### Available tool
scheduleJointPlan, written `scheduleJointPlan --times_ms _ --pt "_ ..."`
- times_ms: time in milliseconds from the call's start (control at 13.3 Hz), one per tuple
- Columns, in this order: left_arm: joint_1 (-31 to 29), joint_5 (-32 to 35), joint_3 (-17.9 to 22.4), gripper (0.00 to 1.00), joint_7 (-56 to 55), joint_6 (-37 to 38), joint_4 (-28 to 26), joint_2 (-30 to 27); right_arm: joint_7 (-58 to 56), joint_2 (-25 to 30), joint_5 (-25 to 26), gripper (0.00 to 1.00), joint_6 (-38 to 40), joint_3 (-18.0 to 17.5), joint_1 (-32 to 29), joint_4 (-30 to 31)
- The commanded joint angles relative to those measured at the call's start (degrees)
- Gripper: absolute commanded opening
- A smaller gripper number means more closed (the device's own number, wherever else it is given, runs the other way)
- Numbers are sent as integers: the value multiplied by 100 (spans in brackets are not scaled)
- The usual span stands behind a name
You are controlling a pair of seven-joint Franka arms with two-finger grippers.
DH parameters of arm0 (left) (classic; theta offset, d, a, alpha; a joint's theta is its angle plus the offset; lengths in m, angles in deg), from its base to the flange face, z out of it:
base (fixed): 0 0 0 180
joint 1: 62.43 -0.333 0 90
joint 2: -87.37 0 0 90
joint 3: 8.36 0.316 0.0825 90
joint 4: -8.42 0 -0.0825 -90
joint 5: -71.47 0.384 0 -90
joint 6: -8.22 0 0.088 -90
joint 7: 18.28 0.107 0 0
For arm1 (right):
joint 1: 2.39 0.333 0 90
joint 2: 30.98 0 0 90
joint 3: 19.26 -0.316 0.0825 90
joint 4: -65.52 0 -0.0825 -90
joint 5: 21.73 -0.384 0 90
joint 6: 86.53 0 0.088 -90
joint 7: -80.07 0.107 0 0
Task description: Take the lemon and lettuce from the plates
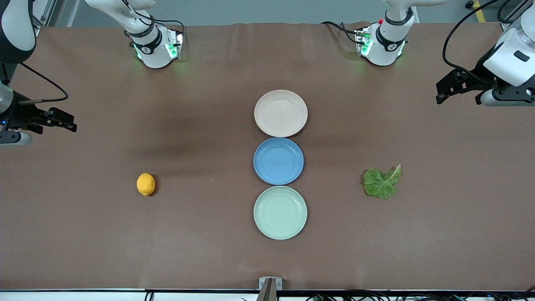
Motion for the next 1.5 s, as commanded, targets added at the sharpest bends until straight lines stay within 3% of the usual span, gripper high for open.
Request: scheduleJointPlan --times_ms 0,526,1428 --pt "-19 -121 -16 100 88 -48 -36 -120 -37 347 98 100 27 3 -21 229" --pt "-10 -78 -8 100 88 -48 -1 -67 -28 673 54 100 344 -14 -4 247" --pt "-19 63 45 100 159 65 158 30 34 708 -139 100 229 -23 5 247"
